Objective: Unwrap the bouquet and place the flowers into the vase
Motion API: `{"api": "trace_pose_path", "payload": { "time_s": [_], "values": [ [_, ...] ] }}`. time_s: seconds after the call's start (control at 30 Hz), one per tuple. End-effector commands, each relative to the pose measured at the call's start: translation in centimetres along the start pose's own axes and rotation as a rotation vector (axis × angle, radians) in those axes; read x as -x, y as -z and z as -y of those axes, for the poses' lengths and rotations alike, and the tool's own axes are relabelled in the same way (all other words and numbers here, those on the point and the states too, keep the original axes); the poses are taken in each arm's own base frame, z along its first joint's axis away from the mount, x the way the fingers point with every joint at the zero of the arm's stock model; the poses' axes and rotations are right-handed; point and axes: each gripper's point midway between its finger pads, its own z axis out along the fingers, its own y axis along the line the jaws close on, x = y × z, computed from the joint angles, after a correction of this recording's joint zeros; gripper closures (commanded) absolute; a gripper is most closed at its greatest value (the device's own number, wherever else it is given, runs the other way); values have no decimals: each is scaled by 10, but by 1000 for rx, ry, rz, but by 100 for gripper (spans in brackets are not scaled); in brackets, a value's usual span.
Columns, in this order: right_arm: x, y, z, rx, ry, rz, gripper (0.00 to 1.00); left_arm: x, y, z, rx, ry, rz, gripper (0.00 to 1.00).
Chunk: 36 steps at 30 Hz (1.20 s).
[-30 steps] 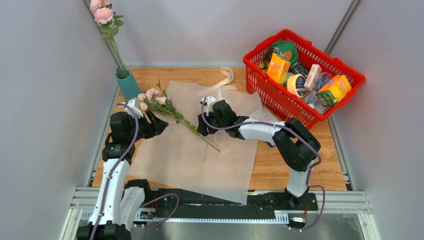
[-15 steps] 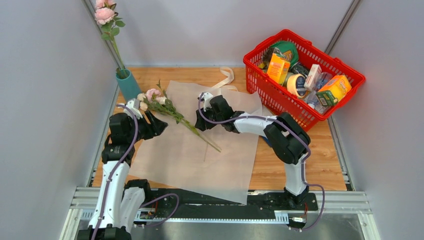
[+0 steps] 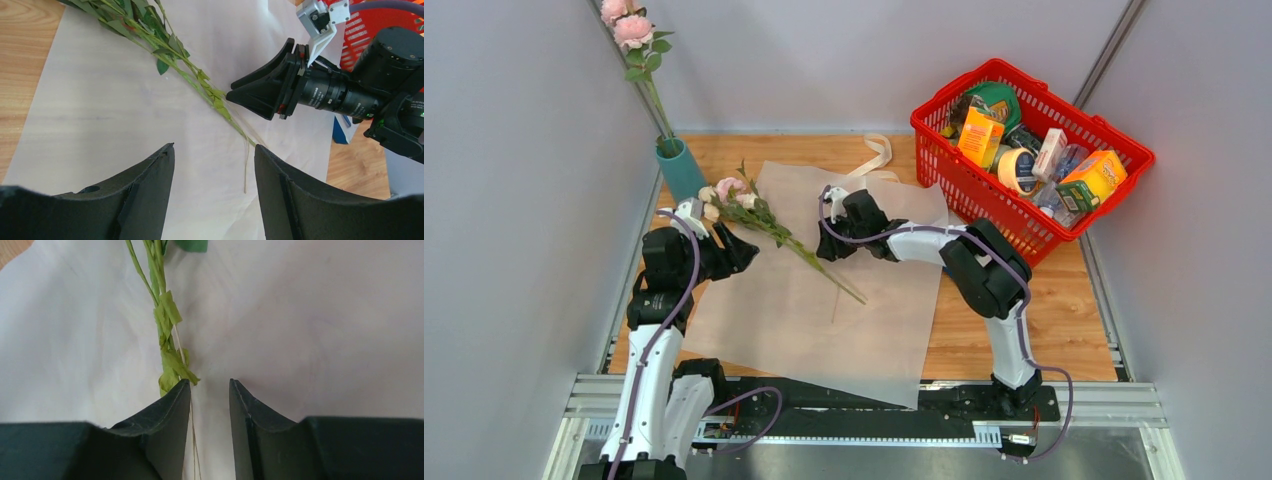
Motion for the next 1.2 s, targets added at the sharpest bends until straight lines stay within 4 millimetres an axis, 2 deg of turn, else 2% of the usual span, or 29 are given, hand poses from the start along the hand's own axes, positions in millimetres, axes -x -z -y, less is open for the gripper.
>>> {"api": "trace_pose_path", "payload": {
  "time_s": [0.0, 0.1, 0.43, 0.6, 0.8, 0.87, 0.93, 1.17],
  "values": [
    [8, -4, -7, 51, 9, 4, 64, 9, 3, 5, -12, -33, 32, 32],
    [7, -5, -10, 69, 14, -5, 67, 10, 4, 5, -8, -33, 38, 32],
    [5, -8, -15, 99, -8, -18, 69, 8, 2, 5, -13, -26, 27, 33],
    [1, -12, -12, 94, -15, -27, 79, 8, 2, 5, -13, -24, 27, 32],
    [1, -16, -12, 98, -31, -29, 81, 8, 2, 5, -13, -25, 28, 32],
    [3, -17, -12, 94, -35, -25, 90, 8, 2, 6, -15, -26, 28, 32],
    [10, -13, -15, 102, -35, -10, 99, 9, 3, 6, -13, -28, 31, 33],
    [48, 19, -30, 87, -32, 95, 100, 8, 3, 4, -6, -27, 34, 33]
  ]
}}
